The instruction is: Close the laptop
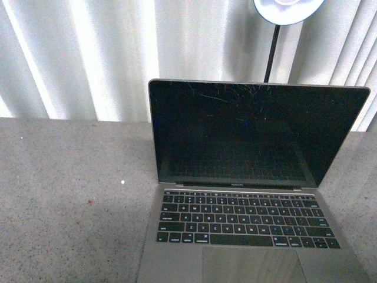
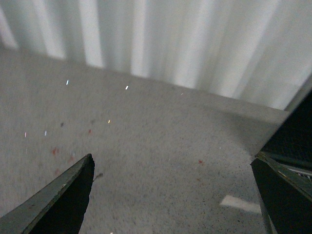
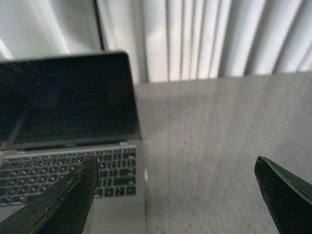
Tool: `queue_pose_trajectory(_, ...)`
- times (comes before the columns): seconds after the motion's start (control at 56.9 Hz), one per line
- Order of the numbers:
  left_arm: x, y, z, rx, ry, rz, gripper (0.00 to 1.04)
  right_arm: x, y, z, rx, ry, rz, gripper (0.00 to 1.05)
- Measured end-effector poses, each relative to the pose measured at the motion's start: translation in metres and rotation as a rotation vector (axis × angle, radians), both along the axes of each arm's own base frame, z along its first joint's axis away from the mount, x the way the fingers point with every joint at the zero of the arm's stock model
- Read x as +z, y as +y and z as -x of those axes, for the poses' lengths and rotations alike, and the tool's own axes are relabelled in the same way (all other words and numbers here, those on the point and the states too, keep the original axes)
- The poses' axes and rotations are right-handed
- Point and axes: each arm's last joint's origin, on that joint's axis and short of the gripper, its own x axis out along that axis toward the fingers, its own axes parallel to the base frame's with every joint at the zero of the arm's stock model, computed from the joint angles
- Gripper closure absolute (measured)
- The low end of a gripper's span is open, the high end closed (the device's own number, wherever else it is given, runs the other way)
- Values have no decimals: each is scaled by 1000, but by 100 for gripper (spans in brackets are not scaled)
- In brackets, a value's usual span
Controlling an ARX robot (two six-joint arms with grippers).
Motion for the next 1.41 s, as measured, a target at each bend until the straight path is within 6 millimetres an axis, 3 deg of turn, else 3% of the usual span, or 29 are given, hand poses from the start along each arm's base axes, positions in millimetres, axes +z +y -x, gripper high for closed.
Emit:
queue_pose_trajectory(0.088,34,-1,-33,-137,-75,99,7,33,-4,-25,122,-42,69,7)
queue_pose_trajectory(0.176,75,-8,-73,-305,-192,60,7,47,-6,-57,221,-13,230,7)
queue_pose_trajectory(0.228,95,-23,-105,-417,-214,16,7,45,-6,-80,299,30,328,7)
queue_pose_trajectory(0.299,105,-53,-140,-541,-193,-71,7,48,-3,-108,417,39,439,7)
queue_pose_trajectory(0.457,118,-105,-173,-689,-227,-254,7,61,0,-143,533,-48,590,7)
queue_pose_trajectory(0.545,115,-124,-188,-726,-209,-329,7,69,0,-156,554,-70,631,7)
queue_pose_trajectory(0.685,101,-152,-215,-776,-135,-454,7,86,-11,-180,541,-111,655,7)
queue_pose_trajectory(0.949,102,-187,-247,-791,-91,-582,7,83,-21,-206,550,-78,657,7)
queue_pose_trajectory(1.16,97,-201,-271,-738,4,-660,9,81,-22,-225,583,-46,664,43)
queue_pose_trajectory(1.406,87,-205,-284,-692,161,-767,64,74,-17,-246,662,20,667,98)
